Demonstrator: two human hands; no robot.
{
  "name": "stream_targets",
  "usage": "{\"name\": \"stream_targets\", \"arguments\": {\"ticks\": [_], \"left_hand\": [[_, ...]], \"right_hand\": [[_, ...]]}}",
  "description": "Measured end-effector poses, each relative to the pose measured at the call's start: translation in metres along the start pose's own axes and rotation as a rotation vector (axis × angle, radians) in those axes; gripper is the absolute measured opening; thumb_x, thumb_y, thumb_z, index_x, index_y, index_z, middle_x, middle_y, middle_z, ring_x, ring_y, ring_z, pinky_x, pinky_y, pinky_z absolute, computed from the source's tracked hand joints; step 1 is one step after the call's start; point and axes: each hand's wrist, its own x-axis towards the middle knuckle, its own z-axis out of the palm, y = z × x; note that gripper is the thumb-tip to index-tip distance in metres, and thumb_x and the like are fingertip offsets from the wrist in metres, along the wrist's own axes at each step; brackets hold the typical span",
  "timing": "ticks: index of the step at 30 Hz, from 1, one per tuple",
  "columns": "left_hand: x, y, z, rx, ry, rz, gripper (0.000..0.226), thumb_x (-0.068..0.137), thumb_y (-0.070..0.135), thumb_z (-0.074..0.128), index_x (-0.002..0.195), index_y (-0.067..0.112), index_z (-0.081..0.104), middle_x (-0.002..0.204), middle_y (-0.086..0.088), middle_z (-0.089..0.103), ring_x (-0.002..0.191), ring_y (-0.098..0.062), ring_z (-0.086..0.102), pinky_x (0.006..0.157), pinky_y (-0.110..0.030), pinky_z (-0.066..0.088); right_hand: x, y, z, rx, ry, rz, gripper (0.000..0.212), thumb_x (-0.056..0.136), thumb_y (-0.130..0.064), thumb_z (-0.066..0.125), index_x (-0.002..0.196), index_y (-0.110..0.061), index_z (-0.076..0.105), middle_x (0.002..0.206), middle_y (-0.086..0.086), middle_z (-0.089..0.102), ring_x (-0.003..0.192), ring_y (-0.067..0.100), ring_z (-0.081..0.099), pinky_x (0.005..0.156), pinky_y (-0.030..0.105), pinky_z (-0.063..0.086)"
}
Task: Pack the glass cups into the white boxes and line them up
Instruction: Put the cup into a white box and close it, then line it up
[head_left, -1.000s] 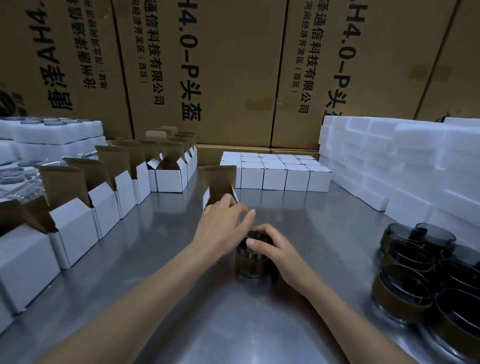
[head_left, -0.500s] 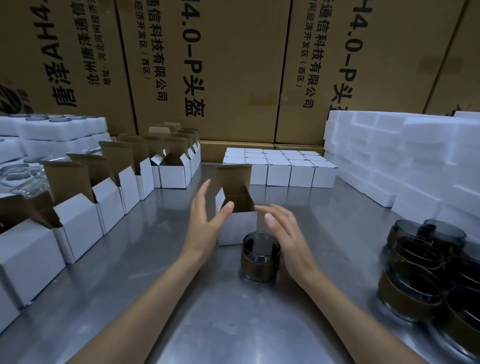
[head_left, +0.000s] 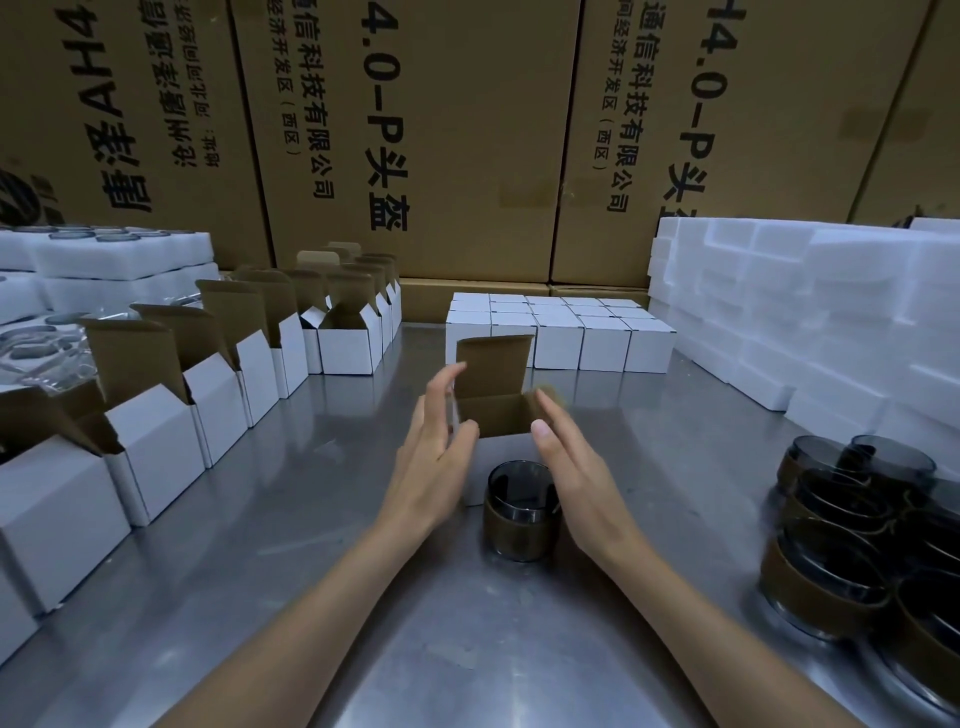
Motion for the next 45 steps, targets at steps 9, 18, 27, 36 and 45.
{"name": "stream_targets", "arguments": {"ticks": [9,18,27,36,45], "left_hand": [[0.009,0.001,-0.013,-0.211,0.018,-0.11,0.046,0.064,0.026,0.051,0.106,0.044,0.052,0.103,0.007,0.052,0.068,-0.003,0.047,0.082,-0.046,0.052],[0.007,-0.002,-0.013,-0.272,-0.066,-0.085,0.054,0.065,0.021,0.051,0.116,0.039,0.046,0.108,0.014,0.047,0.064,0.004,0.046,0.078,-0.028,0.044],[0.006,-0.003,-0.013,-0.284,-0.077,-0.021,0.058,0.069,0.018,0.052,0.124,0.032,0.043,0.107,0.019,0.049,0.06,0.008,0.048,0.064,-0.008,0.042],[0.005,-0.002,-0.013,-0.276,-0.086,-0.019,0.057,0.071,0.018,0.053,0.126,0.031,0.043,0.108,0.012,0.053,0.067,0.009,0.053,0.066,-0.009,0.043],[-0.006,0.013,-0.006,-0.282,-0.161,0.002,0.069,0.065,0.036,0.059,0.132,0.023,0.044,0.127,-0.009,0.054,0.116,-0.031,0.053,0.096,-0.059,0.043]], "right_hand": [[-0.001,-0.003,-0.002,-0.023,0.142,0.011,0.043,0.086,-0.059,0.033,0.107,-0.036,0.063,0.095,-0.032,0.062,0.095,-0.009,0.056,0.08,0.019,0.043],[-0.001,-0.01,-0.011,-0.165,0.204,-0.123,0.029,0.087,-0.056,0.039,0.089,-0.04,0.062,0.122,-0.019,0.049,0.121,-0.007,0.037,0.091,0.003,0.027],[-0.013,-0.034,-0.015,-0.896,-0.147,-0.494,0.037,0.076,-0.064,0.053,0.064,-0.03,0.059,0.078,-0.016,0.049,0.086,0.01,0.038,0.079,0.032,0.026],[-0.015,-0.048,-0.015,-0.493,0.198,-0.589,0.025,0.083,-0.043,0.058,0.067,-0.024,0.055,0.074,-0.011,0.054,0.077,0.009,0.044,0.072,0.033,0.036],[-0.01,-0.037,-0.008,-0.692,0.56,-0.685,0.027,0.084,-0.041,0.061,0.074,-0.019,0.073,0.092,-0.001,0.066,0.097,0.018,0.043,0.082,0.032,0.029]]}}
